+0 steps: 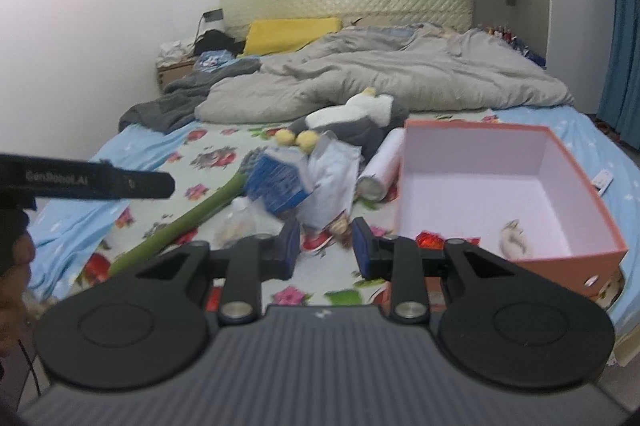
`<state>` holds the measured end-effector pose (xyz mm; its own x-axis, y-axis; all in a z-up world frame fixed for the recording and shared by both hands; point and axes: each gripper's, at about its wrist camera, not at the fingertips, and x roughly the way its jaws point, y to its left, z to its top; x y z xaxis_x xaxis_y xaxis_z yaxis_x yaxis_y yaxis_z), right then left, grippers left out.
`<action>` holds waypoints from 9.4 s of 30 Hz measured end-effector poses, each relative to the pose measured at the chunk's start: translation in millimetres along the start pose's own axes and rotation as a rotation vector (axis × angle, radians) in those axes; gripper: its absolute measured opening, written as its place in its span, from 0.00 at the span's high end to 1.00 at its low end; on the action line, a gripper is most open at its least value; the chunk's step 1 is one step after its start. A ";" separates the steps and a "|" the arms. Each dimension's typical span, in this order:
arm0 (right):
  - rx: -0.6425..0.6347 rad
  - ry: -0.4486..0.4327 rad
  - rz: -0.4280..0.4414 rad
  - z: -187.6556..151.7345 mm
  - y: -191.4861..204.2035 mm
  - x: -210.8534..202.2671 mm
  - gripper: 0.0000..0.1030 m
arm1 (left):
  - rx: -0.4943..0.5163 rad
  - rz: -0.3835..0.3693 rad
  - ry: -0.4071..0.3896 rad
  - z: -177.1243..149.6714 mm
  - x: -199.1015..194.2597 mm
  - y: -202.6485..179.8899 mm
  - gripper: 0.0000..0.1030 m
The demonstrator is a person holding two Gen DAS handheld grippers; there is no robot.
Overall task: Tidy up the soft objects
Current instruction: 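Move both open grippers back toward the remaining clutter, then grasp the clear plastic bag with the left gripper while the right grasps the white waffle cloth, then lift the plastic bag with the left gripper while the right lifts the waffle cloth, then carry the bag and cloth over the pink box with both grippers, then open both grippers to drop the bag and cloth into the pink box, then move both open grippers back toward the clutter beside the box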
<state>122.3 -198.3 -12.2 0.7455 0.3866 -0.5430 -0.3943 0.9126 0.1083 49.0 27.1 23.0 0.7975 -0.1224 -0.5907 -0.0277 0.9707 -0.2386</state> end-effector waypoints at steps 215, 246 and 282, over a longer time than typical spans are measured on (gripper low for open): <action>0.254 0.341 -0.286 43.8 -244.4 186.2 0.68 | 0.236 -0.132 0.402 95.3 365.7 -204.9 0.53; 0.150 0.018 -0.135 33.3 -109.4 43.0 0.68 | 0.141 -0.032 0.101 48.0 163.3 -72.5 0.54; 0.028 0.085 0.025 -51.8 43.6 37.1 0.68 | -0.054 0.128 0.113 -61.0 59.2 43.9 0.50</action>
<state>104.9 -151.1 -70.8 0.6869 0.3978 -0.6083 -0.3960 0.9066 0.1457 58.2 49.9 -69.6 0.7130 -0.0242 -0.7008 -0.1594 0.9677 -0.1955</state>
